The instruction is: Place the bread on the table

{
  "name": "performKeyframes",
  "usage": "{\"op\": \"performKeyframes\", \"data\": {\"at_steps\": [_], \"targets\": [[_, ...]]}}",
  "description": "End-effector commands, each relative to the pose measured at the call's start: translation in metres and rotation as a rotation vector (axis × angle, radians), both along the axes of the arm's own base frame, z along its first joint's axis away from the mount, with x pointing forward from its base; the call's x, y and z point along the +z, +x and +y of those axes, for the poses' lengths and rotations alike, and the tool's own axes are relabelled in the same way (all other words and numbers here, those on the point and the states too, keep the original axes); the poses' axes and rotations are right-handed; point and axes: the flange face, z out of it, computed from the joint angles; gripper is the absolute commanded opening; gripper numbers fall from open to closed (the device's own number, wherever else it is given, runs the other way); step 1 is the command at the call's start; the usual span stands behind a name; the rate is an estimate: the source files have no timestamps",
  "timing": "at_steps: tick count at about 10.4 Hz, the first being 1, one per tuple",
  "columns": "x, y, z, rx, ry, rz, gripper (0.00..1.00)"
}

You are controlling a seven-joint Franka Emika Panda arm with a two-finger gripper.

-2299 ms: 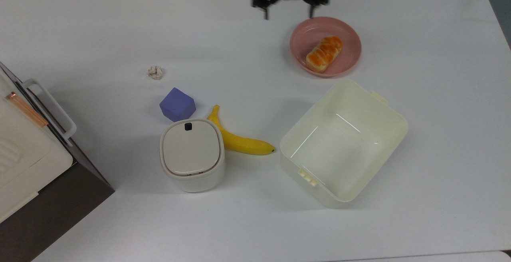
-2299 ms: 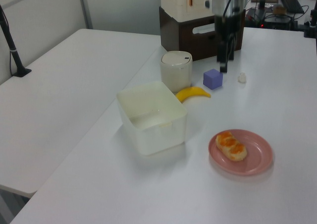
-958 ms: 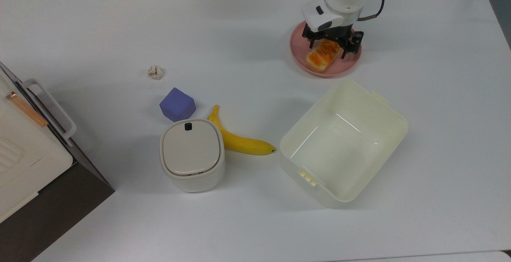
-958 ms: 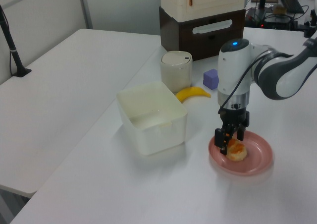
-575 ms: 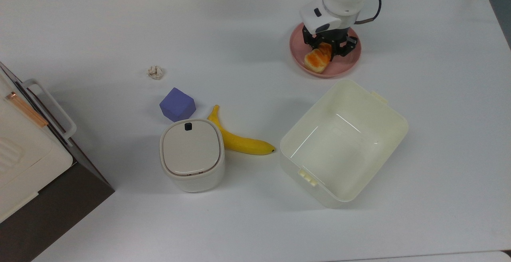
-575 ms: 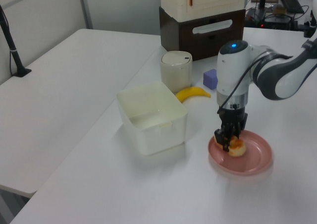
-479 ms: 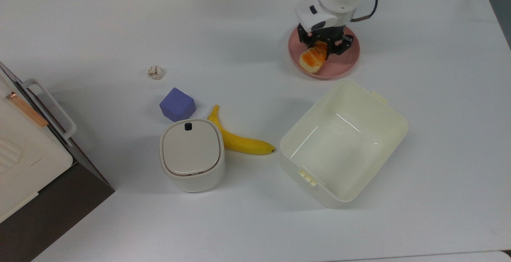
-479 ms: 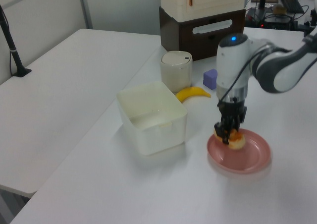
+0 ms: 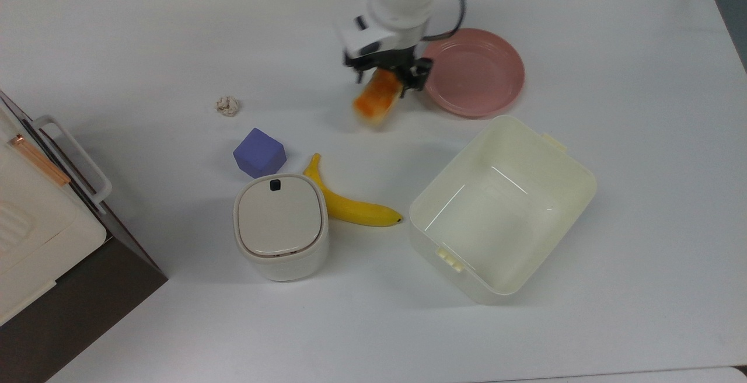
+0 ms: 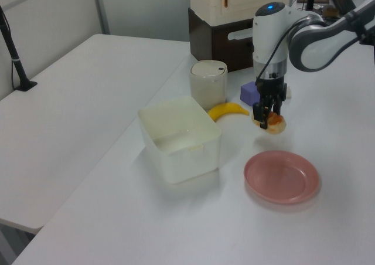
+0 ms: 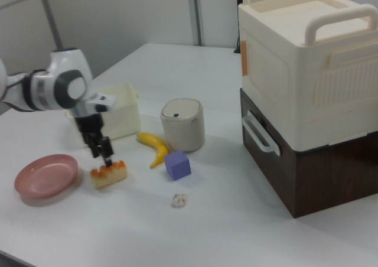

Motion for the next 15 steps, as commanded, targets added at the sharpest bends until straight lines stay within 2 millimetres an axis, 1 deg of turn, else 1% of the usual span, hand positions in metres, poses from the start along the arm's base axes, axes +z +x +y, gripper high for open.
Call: {"op": "performKeyframes", "data": {"at_steps": [1, 2, 3, 4, 5, 6, 7, 8, 9, 11, 12, 13, 15], "targets": [[-0.013, 0.025, -0.068, -0.068, -0.008, -0.076, 1.00], [-0.013, 0.030, -0.089, -0.089, -0.013, -0.085, 1.00], [-0.002, 0.036, -0.107, -0.059, -0.018, -0.093, 1.00], [0.013, 0.038, -0.116, -0.020, -0.023, -0.096, 1.00], [0.038, 0.043, -0.119, 0.011, -0.030, -0.073, 1.00], [0.069, 0.049, -0.122, 0.042, -0.038, -0.039, 1.00], [0.101, 0.052, -0.126, 0.109, -0.039, -0.010, 1.00], [0.128, 0.051, -0.128, 0.176, -0.037, 0.014, 1.00], [0.157, 0.055, -0.129, 0.196, -0.031, -0.016, 1.00], [0.177, 0.054, -0.129, 0.204, -0.032, -0.053, 1.00], [0.186, 0.052, -0.143, 0.209, -0.016, -0.067, 1.00], [0.197, 0.051, -0.154, 0.221, 0.041, -0.092, 1.00], [0.216, 0.041, -0.171, 0.189, 0.092, -0.122, 1.00]]}}
